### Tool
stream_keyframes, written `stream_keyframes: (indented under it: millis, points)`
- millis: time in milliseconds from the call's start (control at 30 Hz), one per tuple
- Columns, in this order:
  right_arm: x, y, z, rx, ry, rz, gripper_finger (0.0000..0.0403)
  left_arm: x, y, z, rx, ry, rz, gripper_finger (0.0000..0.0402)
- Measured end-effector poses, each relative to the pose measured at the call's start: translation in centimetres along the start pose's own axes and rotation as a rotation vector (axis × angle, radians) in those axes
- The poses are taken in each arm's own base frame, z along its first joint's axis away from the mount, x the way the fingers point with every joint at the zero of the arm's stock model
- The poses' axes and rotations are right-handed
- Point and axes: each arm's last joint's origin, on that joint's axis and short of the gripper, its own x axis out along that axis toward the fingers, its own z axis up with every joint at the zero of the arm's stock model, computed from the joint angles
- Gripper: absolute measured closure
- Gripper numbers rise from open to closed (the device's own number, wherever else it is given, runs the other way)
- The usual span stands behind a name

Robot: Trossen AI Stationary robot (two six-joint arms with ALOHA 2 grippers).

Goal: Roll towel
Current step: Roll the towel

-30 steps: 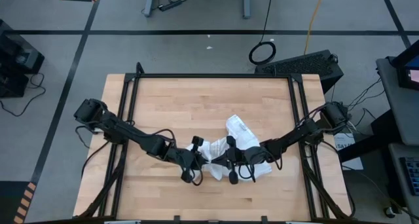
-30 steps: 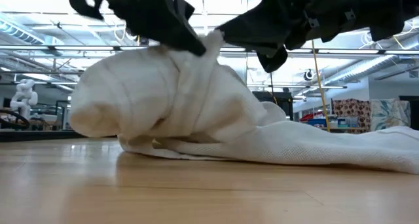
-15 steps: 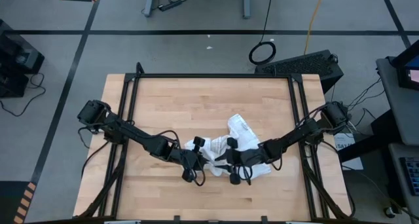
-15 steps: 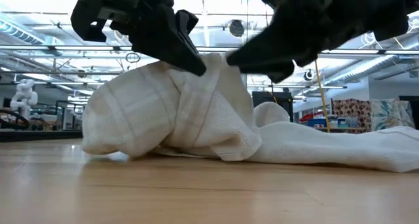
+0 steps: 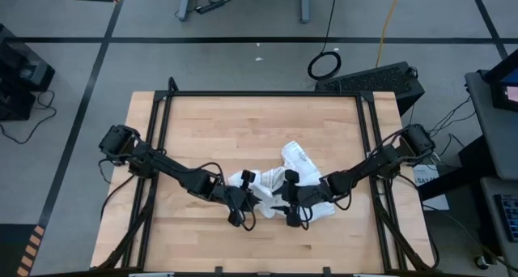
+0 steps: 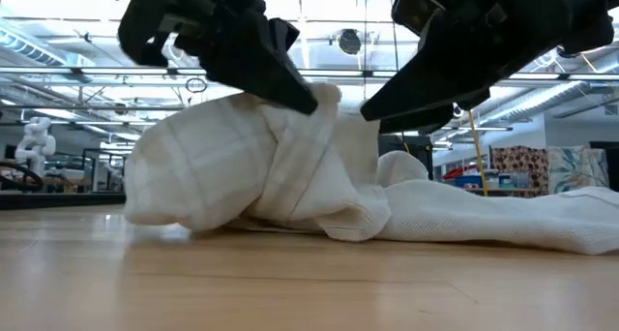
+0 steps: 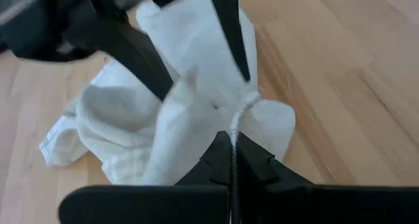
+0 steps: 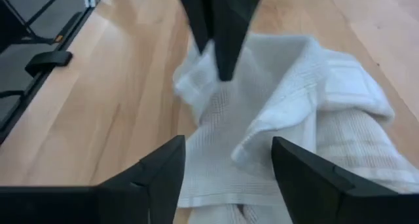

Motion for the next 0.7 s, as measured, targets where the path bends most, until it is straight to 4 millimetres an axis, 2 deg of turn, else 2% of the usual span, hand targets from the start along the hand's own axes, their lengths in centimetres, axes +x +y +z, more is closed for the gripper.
stream_keyframes:
  millis: [167,333,533,700]
  points:
    - [0.0,0.1,0.2,0.06,-0.02,0.007,0.0217,0.0,0.2,0.3,-0.013,-0.034,0.01,0.0398]
    - [0.0,0.1,0.3,0.08,-0.026,0.009,0.0226,0.1,0.8,0.2,-0.073,-0.035,0.022,0.0398]
    - [0.0,0.2,0.4,0.083,-0.043,0.018,0.0208,1.4,1.0,-0.7,-0.1,0.004,0.027,0.0398]
    - [0.0,0.2,0.3,0.083,-0.038,0.016,0.0184,1.6,1.2,-0.8,-0.104,0.01,0.031,0.0397]
